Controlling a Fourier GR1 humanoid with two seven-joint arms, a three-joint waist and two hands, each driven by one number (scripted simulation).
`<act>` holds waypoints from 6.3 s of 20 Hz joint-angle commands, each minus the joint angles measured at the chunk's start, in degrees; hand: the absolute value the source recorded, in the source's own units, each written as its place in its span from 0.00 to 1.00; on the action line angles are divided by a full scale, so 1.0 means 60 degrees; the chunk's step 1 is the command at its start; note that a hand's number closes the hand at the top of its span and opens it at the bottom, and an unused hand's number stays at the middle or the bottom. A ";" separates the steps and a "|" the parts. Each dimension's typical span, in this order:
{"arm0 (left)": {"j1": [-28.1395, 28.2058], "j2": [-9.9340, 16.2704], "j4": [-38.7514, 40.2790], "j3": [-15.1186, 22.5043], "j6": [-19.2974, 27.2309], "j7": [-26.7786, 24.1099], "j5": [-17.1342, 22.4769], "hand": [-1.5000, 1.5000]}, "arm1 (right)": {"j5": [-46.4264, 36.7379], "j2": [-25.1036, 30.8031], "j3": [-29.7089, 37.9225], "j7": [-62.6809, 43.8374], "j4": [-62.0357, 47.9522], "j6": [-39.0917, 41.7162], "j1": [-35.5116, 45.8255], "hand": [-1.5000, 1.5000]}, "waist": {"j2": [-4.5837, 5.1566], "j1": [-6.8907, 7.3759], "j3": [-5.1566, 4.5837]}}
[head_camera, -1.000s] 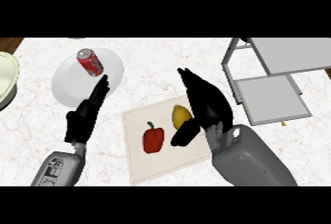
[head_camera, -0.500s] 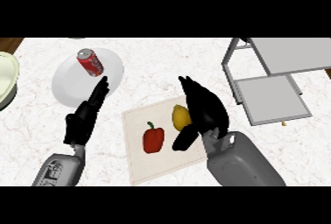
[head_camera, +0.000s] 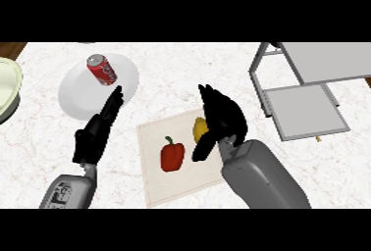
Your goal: Pick the lemon from the placemat and place it in the tiered shelf
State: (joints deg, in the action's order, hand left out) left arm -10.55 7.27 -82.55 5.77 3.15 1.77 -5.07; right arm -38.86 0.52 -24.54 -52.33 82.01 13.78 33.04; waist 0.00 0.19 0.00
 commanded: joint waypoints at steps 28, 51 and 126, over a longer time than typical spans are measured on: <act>0.0130 -0.0473 -0.0066 -0.0373 -0.0256 -0.0148 -0.0735 0.50 | -0.0977 0.0017 -0.0336 0.1905 -0.1679 0.0130 -0.0254 1.00 | 0.0003 -0.0013 -0.0001; 0.0429 -0.0274 -0.0495 -0.0764 -0.0694 0.0080 -0.0370 0.50 | -0.1916 0.1015 -0.2474 0.1315 0.7851 -0.2064 -0.6143 1.00 | -0.0036 -0.0122 0.0003; 0.0523 -0.0817 -0.0041 -0.0529 -0.0611 -0.0432 -0.0896 0.50 | -0.0231 0.3601 0.7201 0.5968 -0.0005 -0.4009 0.2460 1.00 | 0.0006 0.0011 -0.0002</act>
State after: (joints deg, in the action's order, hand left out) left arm -9.49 3.80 -84.24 1.21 -1.35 2.20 -9.27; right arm -41.34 21.58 18.74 -17.73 84.36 -9.05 48.21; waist 0.05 0.37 0.00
